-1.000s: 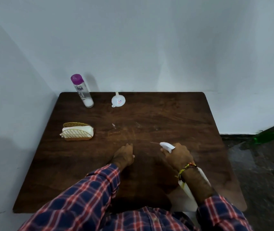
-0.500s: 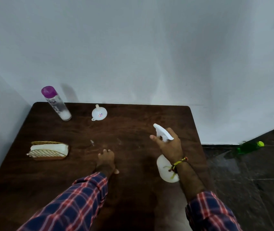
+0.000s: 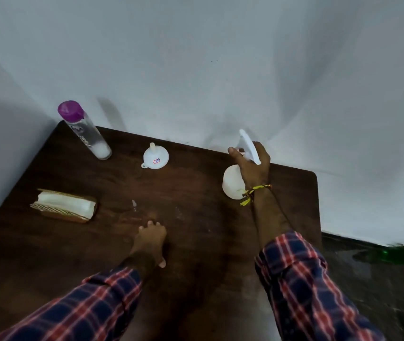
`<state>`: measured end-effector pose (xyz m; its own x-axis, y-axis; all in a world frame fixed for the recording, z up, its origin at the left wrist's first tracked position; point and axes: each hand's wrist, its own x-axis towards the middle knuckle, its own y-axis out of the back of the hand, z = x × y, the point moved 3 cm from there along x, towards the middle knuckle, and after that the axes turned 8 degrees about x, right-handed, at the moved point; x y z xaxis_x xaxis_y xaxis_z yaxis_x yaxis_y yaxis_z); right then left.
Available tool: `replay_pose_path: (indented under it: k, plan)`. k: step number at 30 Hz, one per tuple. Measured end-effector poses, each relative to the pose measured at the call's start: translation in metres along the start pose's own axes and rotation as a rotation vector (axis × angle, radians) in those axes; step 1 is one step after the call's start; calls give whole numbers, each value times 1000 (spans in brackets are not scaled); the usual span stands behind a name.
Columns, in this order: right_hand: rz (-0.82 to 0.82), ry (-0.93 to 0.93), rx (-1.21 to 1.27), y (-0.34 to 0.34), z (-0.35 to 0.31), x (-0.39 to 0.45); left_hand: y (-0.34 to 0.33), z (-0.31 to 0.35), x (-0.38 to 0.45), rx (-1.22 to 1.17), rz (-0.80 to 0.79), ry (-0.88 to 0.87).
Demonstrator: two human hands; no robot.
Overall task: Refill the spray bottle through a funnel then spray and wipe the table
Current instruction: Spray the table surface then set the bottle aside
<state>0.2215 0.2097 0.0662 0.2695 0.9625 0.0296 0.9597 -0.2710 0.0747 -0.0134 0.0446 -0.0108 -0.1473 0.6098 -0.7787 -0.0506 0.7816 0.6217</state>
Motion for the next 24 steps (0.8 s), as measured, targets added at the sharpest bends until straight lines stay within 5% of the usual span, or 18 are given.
replay_pose_path:
  k: [11,24]
  plan:
    - [289,14,-153,9,29,-15,-10,-9,11,33,-139,-18]
    - [-128,102,-223,29,29,19,-14,-12,10,25,-104,-12]
